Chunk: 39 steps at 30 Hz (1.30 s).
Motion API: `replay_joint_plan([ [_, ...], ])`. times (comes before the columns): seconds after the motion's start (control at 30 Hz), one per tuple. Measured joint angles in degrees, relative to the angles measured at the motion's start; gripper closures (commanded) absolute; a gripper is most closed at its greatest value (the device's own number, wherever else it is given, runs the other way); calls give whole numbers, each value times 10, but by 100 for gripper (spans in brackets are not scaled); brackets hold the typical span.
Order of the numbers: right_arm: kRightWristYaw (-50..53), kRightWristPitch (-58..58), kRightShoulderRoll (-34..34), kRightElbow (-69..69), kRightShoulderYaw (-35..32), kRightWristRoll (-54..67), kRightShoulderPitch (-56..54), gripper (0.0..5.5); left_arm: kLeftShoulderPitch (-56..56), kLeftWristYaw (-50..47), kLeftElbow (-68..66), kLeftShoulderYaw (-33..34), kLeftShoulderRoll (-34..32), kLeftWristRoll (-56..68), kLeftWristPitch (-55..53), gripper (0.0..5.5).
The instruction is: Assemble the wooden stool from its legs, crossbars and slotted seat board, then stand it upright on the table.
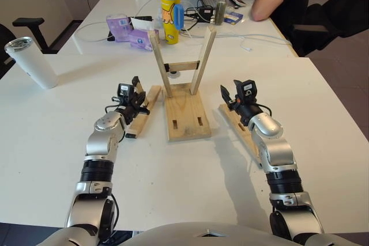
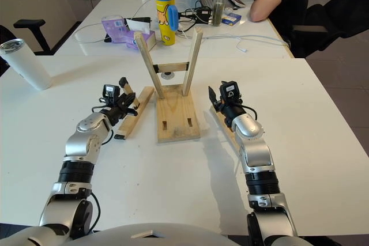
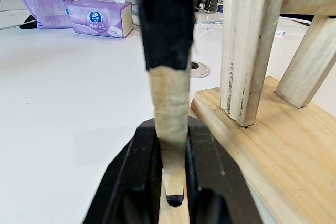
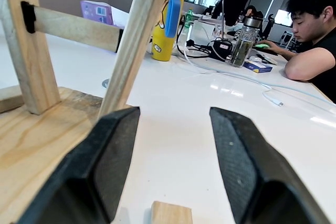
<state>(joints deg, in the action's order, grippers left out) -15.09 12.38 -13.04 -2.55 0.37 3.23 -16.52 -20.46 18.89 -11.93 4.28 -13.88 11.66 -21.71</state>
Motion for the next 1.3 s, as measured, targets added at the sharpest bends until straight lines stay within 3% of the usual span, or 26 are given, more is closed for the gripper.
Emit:
replay_joint_plan([
  [0.37,3,2,-2,11,-10,0,6,304,195,-6,263,8,-38,0,-77,510],
  [0.5,2,4,-2,18,-11,0,13,304,209,-9,269,7,-36,2,-90,429],
  [0.63,2,5,-2,19,-11,0,13,304,208,-14,267,7,-33,0,-94,429],
  [0.93,1,5,-3,19,-11,0,13,304,133,-19,297,23,-39,12,-109,429],
  [1.3,1,5,-2,16,-11,0,11,304,-78,-13,299,52,-76,51,-164,429],
])
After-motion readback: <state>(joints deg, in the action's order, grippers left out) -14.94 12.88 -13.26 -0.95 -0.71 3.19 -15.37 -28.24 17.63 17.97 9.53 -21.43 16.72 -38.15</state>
